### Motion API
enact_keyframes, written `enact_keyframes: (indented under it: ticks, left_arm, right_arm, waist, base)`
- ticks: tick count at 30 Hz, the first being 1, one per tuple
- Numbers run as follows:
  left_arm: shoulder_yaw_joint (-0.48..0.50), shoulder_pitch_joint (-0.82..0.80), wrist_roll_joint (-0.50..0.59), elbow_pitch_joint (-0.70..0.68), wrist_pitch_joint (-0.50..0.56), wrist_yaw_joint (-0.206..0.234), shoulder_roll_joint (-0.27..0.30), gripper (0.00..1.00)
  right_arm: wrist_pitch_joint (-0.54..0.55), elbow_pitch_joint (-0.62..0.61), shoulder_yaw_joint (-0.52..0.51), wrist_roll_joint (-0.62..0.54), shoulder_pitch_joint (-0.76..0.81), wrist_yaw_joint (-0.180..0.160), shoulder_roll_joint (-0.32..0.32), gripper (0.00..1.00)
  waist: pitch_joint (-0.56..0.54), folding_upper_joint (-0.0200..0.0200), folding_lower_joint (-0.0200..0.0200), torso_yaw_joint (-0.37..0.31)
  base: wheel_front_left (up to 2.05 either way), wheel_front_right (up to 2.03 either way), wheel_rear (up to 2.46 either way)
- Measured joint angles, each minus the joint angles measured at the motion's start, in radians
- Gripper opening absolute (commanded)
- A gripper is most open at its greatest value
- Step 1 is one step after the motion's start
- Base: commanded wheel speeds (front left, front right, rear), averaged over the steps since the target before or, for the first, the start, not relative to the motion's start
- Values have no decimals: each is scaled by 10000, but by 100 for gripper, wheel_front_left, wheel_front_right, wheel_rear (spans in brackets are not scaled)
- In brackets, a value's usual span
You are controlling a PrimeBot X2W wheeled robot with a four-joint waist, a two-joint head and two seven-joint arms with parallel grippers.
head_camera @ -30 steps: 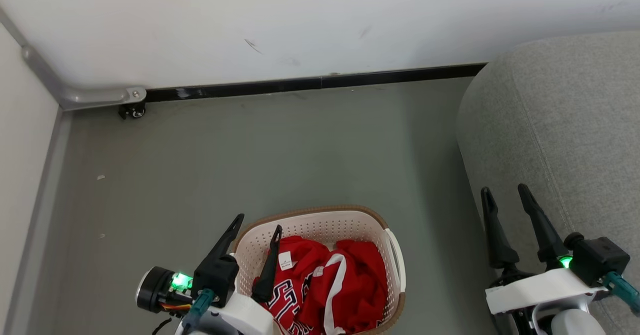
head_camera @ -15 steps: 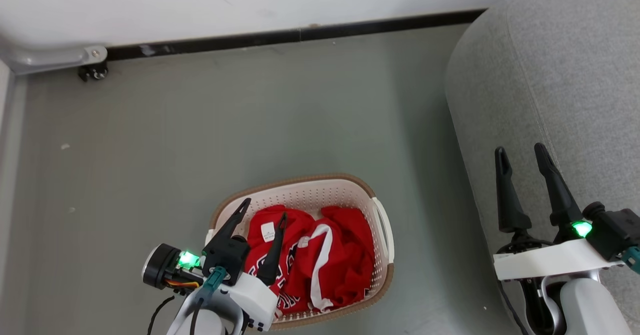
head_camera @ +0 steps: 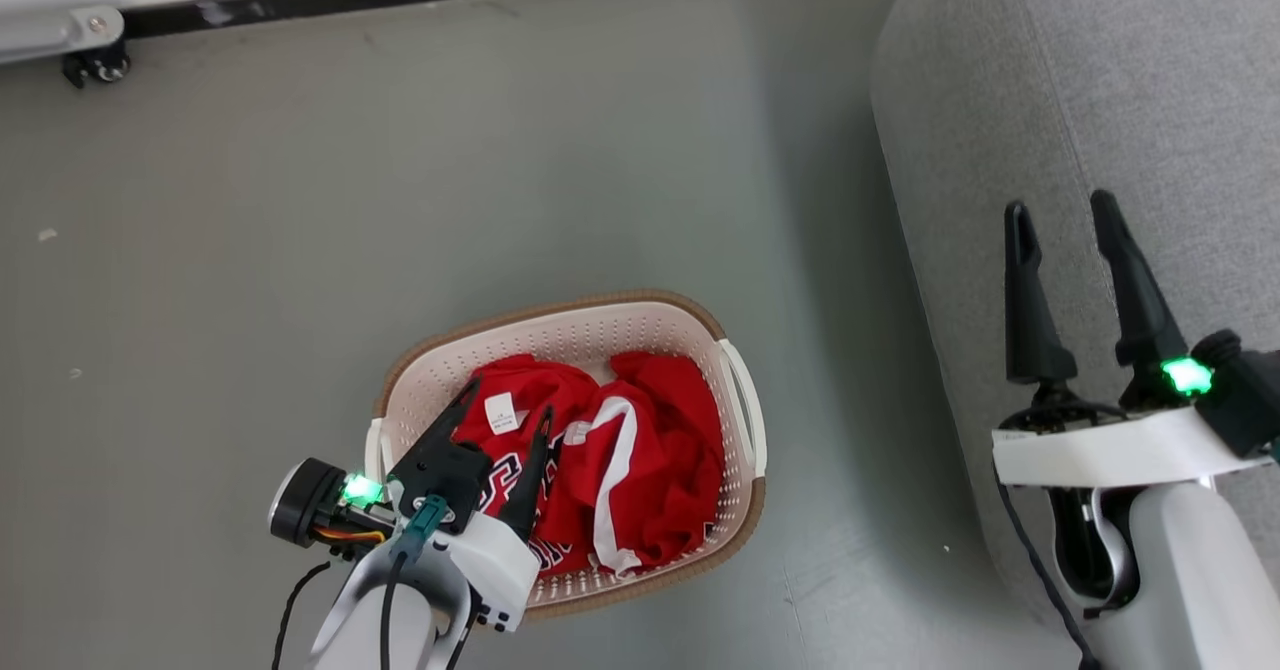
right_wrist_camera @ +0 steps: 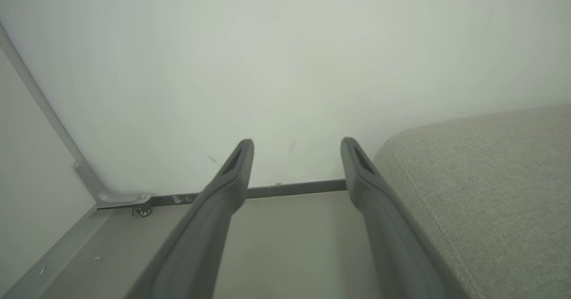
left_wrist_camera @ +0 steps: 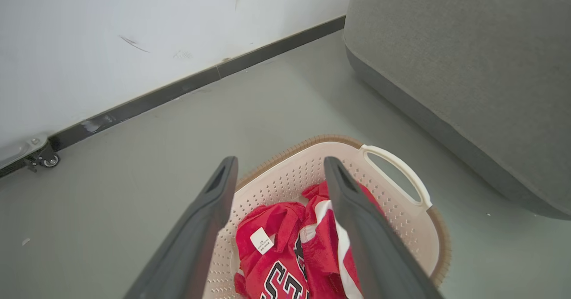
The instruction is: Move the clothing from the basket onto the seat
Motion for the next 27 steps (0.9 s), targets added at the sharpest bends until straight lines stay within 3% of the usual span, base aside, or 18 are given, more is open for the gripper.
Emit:
enact_keyframes:
  ticks: [27]
  left_arm:
    - [-77,-1216,236,1870,163,-86,228,100]
  right_arm:
    - [-59,-142,276,102,-1666,0,-13,100]
  waist:
    - [1984,0,0,-620]
  base:
    - [0,0,0]
